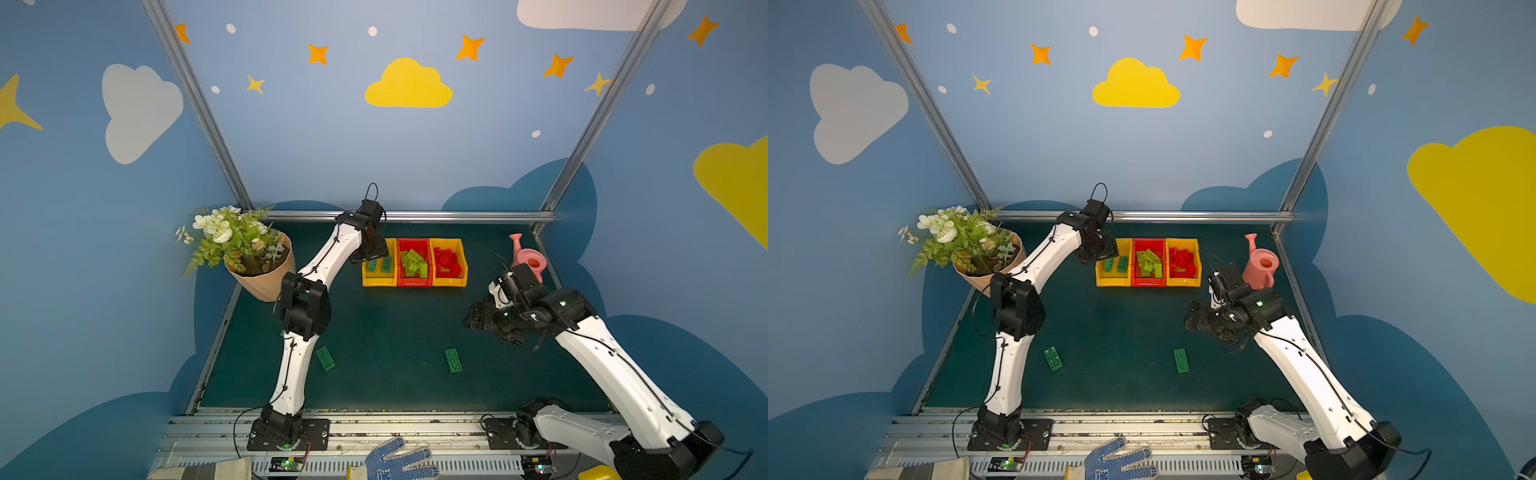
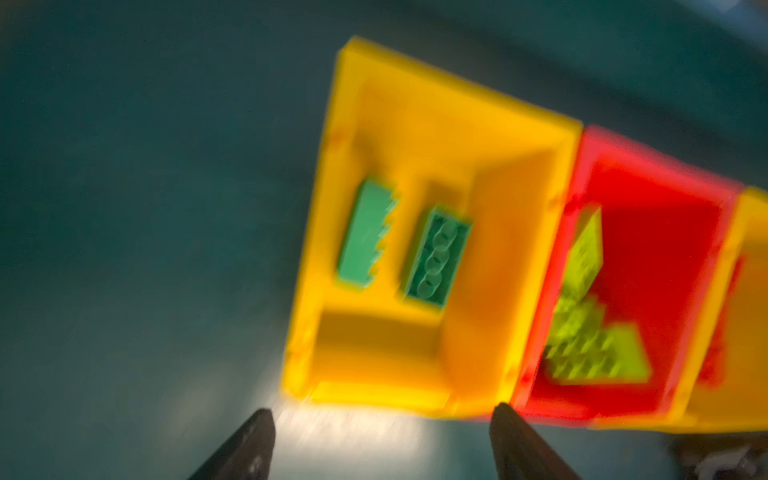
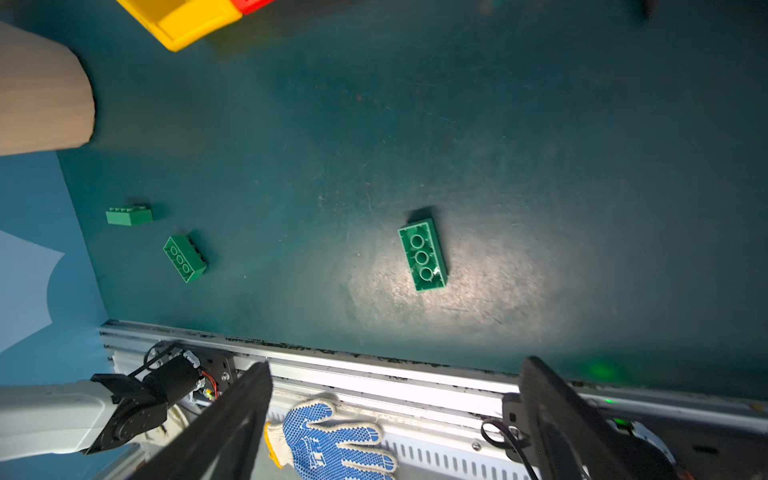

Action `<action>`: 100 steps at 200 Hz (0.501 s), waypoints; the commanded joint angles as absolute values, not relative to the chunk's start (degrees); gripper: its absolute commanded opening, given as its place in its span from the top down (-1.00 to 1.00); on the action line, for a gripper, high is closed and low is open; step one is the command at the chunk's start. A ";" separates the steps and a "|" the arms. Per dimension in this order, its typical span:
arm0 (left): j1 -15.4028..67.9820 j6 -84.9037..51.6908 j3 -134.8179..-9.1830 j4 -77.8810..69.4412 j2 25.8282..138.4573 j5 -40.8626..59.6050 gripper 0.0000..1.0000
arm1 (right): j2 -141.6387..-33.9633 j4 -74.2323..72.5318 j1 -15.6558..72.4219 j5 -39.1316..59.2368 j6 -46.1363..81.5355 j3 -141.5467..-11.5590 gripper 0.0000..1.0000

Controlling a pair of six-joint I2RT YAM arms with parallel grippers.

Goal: Sort the legos into containers by color
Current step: 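Lower the left gripper onto another green brick while the right hovers near the bins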

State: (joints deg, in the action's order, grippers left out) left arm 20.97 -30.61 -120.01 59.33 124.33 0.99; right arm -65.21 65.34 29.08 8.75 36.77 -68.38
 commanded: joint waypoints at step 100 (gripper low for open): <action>5.39 -51.71 -47.31 49.11 58.47 -7.03 -0.83 | -85.84 55.98 37.03 21.46 25.17 -80.71 -0.82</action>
